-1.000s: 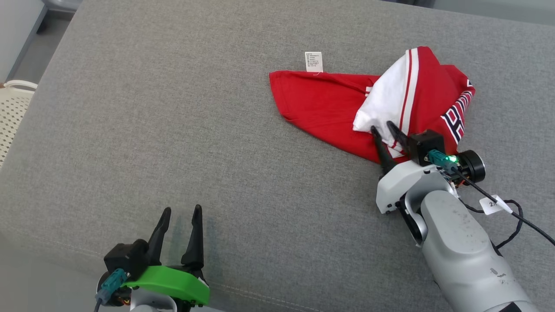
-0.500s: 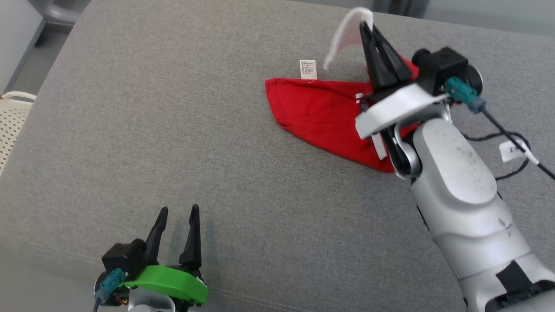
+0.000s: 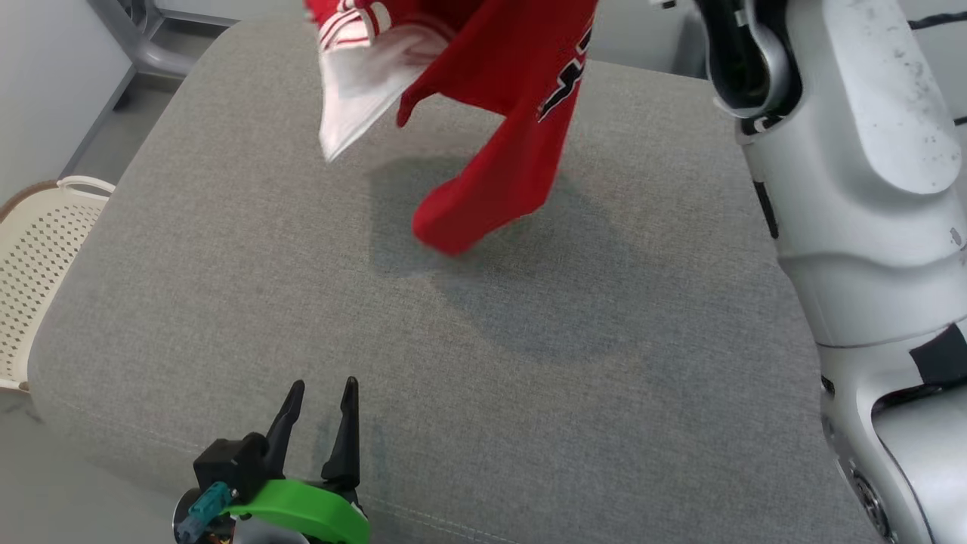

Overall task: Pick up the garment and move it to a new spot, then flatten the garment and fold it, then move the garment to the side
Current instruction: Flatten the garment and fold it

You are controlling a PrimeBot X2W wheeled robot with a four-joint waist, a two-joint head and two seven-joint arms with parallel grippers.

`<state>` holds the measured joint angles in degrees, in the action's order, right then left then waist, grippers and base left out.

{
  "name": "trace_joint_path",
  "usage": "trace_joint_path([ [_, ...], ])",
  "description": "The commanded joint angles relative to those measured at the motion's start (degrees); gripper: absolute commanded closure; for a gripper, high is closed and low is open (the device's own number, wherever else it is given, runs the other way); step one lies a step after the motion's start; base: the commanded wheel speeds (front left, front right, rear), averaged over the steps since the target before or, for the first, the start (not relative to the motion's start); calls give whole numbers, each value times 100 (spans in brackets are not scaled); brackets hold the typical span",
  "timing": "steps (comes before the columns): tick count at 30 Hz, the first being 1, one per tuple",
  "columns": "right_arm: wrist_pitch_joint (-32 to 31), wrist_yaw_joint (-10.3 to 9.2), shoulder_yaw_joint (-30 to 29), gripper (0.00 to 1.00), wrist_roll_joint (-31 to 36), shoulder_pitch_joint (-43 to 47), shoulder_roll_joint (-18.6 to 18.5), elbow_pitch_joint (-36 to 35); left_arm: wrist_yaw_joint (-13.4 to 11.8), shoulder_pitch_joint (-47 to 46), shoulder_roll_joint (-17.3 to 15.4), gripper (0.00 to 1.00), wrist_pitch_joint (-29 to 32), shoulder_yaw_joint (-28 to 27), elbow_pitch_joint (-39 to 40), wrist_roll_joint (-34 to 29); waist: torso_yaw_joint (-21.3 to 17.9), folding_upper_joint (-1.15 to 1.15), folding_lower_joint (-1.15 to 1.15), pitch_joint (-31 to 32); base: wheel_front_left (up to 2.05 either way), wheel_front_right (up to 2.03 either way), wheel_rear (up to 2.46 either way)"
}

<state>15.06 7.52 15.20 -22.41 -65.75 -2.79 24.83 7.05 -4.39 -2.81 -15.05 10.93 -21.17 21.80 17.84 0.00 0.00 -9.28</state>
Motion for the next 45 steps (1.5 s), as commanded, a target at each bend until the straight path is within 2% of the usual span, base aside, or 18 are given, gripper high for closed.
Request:
trace_joint_path([
  [1,13,-7,-191,100,133,298,-20,174,24,83,-19,0,-15,-51,44,-34,-70,0,0,99,0,0,0],
  [5,13,-7,-952,100,744,1021,-35,746,24,122,-14,0,-15,-129,128,-50,-378,0,0,71,0,0,0],
  [11,15,-7,-2762,100,2092,2632,-45,1631,37,-66,-16,0,-15,-29,190,-97,-779,0,0,-85,0,0,0],
  [12,15,-7,-3131,75,2298,2875,-45,1741,39,-97,-17,0,-16,-11,189,-114,-844,0,0,-123,0,0,0],
  [13,15,-7,-3399,0,2422,3041,-40,1827,41,-120,-19,0,-15,2,183,-139,-888,0,0,-142,0,0,0],
  [16,15,-4,-3914,0,2787,3368,-16,1896,49,-157,-18,0,-16,-4,167,-202,-1090,0,0,-198,0,0,0],
  [20,14,-4,-3776,0,2576,3607,-22,1767,45,-247,-20,0,-16,60,129,-252,-1291,0,0,-178,0,0,0],
  [23,14,-4,-3269,0,2236,3831,-6,1419,47,-280,-20,0,-16,96,126,-223,-1416,0,0,-139,0,0,0],
  [33,14,-5,-1279,0,1376,4818,-15,-372,50,-221,-20,0,-16,27,133,-42,-1845,0,0,-28,0,0,0],
  [39,14,-5,-515,0,1317,5239,-20,-613,50,-335,-20,0,-16,-24,-34,19,-2072,0,0,-32,0,0,0],
  [45,14,-5,-265,0,1243,5355,-18,-648,46,-622,-20,0,-15,-56,-257,214,-2359,0,0,-190,0,0,0],
])
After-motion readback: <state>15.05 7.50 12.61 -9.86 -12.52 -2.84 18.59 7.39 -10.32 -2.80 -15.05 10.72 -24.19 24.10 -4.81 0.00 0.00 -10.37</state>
